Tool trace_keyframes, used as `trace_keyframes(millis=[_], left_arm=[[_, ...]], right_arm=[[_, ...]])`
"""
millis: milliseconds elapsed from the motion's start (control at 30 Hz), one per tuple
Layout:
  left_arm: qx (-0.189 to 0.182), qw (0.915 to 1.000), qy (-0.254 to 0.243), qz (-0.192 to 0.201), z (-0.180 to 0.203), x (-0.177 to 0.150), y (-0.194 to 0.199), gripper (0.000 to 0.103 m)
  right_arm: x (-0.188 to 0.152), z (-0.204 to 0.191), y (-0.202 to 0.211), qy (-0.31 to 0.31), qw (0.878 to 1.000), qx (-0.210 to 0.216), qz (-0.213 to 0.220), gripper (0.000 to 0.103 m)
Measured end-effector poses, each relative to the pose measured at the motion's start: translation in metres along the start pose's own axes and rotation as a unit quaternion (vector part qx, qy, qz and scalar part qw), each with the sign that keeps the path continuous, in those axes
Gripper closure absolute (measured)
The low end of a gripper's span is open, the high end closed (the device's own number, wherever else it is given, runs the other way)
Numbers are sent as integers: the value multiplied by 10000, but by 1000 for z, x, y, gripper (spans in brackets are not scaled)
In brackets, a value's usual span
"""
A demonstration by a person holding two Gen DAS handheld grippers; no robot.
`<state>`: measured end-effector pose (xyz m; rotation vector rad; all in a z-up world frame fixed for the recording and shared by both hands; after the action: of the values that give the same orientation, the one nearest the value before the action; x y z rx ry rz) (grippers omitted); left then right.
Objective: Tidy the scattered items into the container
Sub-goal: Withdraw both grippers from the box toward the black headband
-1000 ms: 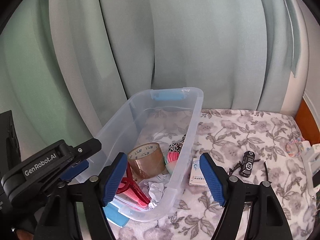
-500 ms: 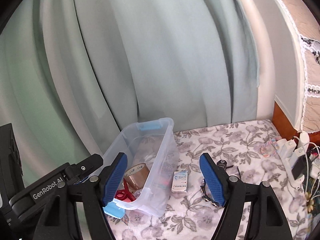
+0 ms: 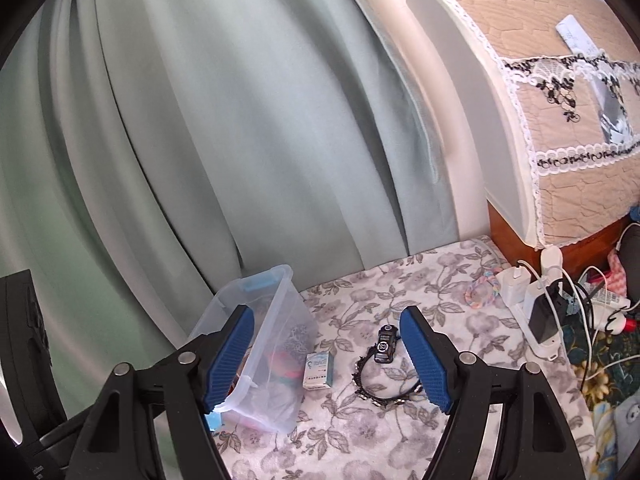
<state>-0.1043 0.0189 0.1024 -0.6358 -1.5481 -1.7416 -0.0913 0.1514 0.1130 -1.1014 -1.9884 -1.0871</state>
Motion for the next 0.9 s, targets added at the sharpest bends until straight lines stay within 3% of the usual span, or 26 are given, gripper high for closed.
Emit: trace_keyframes(millis=[367, 700, 900], left_arm=[[46, 9993, -279, -237, 34, -18, -20, 39], [179, 9972, -230, -692, 36, -41, -57, 39], [230, 9946, -291, -970, 36, -58, -85, 39]], right_arm=[[-2, 59, 17, -388, 9990, -210, 60, 16], [-24, 118, 6, -854, 9950, -465, -240, 0], [-42, 139, -11, -977, 9924, -610, -440, 0]])
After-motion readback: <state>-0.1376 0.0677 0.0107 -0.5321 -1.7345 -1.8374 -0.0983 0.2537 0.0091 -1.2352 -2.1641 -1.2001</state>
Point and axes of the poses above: each gripper's, at about its wrist camera, not at the fingertips, and y roughly against the way its jaws point, z to its right, x to its top, the point moved 10 cm from there along -y, roughly the way its jaws point, and after that the axes turned 8 degrees about x, right-handed, at the moved point
